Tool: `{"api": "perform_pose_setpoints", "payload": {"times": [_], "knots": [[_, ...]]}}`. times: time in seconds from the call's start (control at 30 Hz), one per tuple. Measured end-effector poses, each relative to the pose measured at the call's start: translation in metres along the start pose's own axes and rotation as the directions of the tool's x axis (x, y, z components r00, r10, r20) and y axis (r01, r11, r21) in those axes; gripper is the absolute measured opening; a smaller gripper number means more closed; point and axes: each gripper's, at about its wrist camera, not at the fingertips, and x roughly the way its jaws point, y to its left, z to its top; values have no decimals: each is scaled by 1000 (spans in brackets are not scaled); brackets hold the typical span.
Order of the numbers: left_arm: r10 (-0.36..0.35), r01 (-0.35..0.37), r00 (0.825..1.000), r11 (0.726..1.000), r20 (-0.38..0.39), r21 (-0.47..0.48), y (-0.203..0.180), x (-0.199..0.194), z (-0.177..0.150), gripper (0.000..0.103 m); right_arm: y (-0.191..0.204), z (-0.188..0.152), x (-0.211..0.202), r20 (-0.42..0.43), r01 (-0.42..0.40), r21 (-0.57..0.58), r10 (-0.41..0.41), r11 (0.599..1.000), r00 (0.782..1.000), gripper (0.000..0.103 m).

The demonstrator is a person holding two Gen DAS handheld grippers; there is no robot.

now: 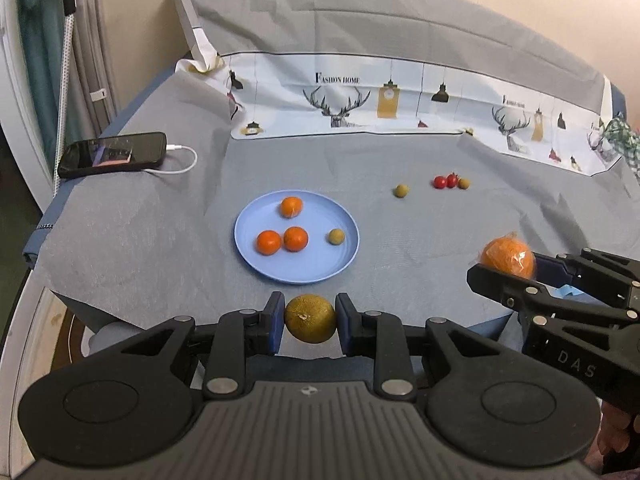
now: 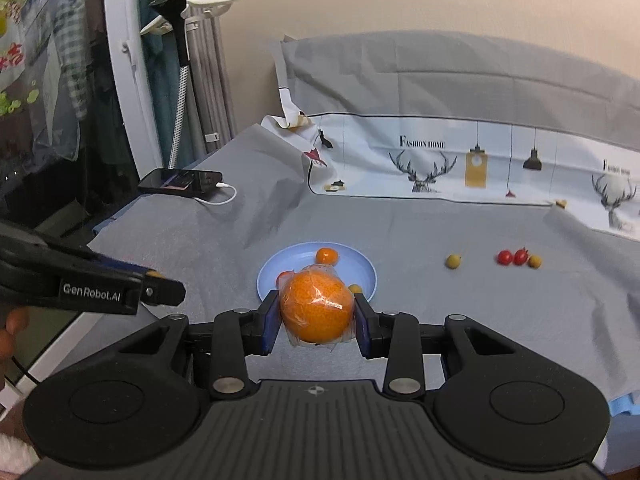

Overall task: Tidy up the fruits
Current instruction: 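Carry the green fruit and bagged orange over the blue plate with both tools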

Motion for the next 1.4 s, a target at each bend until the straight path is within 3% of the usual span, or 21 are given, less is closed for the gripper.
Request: {"api": "perform_pose_setpoints", "payload": {"times": [0.8,1.17,1.4], "knots": [[-6,4,999,999,-50,-45,24,39,13,30,2,2,41,-109,13,-15,-15,1000,994,39],[9,-13,998,998,-66,-59,36,77,43,30,-5,11,83,-140,38,-13,-40,999,989,39],[25,-28,994,999,-106,-30,35,127,66,30,-12,17,130,-176,34,-4,-34,999,984,39]]}}
